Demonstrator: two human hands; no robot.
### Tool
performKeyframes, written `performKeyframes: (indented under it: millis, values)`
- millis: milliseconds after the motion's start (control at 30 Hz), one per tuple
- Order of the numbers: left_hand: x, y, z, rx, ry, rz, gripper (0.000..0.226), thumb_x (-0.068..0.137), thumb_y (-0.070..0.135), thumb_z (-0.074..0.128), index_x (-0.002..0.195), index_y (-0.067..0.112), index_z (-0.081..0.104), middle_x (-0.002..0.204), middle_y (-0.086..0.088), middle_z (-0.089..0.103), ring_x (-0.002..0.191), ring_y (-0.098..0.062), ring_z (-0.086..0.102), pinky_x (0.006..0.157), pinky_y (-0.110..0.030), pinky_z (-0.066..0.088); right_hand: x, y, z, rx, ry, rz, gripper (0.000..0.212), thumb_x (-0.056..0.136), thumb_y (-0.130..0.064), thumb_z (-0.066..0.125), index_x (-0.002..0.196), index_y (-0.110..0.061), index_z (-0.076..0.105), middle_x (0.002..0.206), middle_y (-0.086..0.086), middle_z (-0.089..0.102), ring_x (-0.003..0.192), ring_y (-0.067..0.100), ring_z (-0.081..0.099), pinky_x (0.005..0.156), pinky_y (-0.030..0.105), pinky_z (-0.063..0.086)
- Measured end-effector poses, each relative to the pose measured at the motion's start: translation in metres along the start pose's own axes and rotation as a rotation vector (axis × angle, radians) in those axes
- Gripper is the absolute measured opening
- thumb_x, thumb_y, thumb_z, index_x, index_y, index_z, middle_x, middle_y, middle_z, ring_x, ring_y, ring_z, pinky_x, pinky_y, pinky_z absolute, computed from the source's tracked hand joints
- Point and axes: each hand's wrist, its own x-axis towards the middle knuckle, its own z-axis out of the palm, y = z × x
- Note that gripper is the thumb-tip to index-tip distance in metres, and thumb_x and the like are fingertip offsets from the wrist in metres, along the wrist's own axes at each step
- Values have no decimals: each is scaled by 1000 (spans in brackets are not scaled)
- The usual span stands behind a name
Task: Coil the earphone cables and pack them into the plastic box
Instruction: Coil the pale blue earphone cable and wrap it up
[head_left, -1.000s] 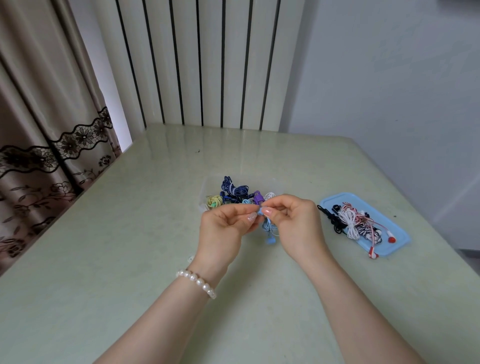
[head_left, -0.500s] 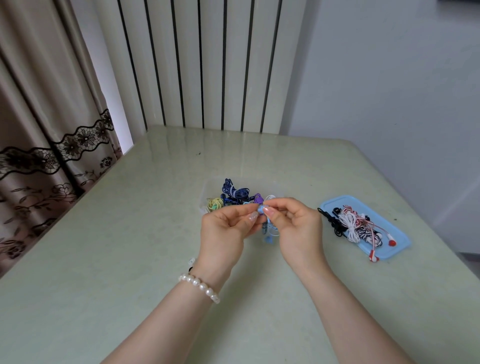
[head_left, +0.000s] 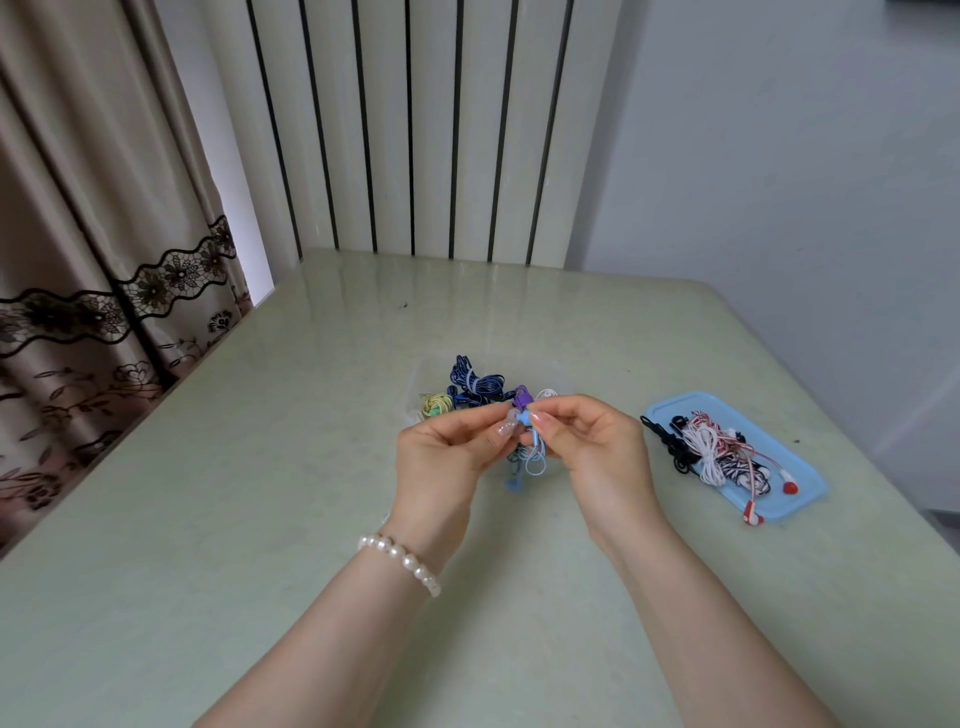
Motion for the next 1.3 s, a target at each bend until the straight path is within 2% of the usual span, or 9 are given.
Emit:
performKeyframes:
  millis: [233,433,700,867,1000,1133,1300]
  values:
    - [1,-1,0,-32,-16,-24,17,79,-10,58,84,1,70,74,-10,73,68,-16,69,67,-19,55,2,2,-2,-11,19,22,18,83,4,58,81,-11,67,78,8,70,70,18,66,71,27,54]
    - [1,-2,1,-5,17,-4,16,78,-12,59,87,-3,68,73,-9,73,66,-18,70,68,-21,56,1,1,-1,-30,5,6,20,82,6,59,79,-11,68,74,5,71,66,14,66,67,22,53]
    - [0,-2,1,-8,19,5,16,79,-15,57,83,-2,66,68,-10,72,61,-20,70,63,-21,56,3,4,0,-82,46,26,17,82,5,59,80,-11,67,80,13,70,72,26,67,73,33,55]
    - [0,-3,0,52,-8,47,14,81,-14,56,89,-7,65,68,-9,72,63,-19,70,62,-21,55,2,3,0,-112,65,25,20,82,5,59,76,-13,66,74,9,69,64,17,66,66,23,54]
    - [-1,-4,0,93,-30,68,15,83,-12,55,90,-5,66,70,-10,72,66,-21,70,67,-24,57,1,2,-1,-153,72,9,23,82,4,60,73,-16,66,74,8,69,68,21,66,70,29,55]
    - [0,-3,-1,121,-45,60,15,83,-12,55,88,-3,66,71,-10,73,67,-22,71,70,-25,58,2,3,-2,-146,67,19,27,81,5,61,70,-19,66,68,0,68,60,9,64,62,21,54]
    - [-1,-2,0,145,-63,45,17,83,-13,54,82,0,67,67,-7,72,64,-18,70,66,-21,57,3,5,-2,-148,79,50,29,81,5,61,68,-20,66,62,-5,67,55,7,62,57,19,52]
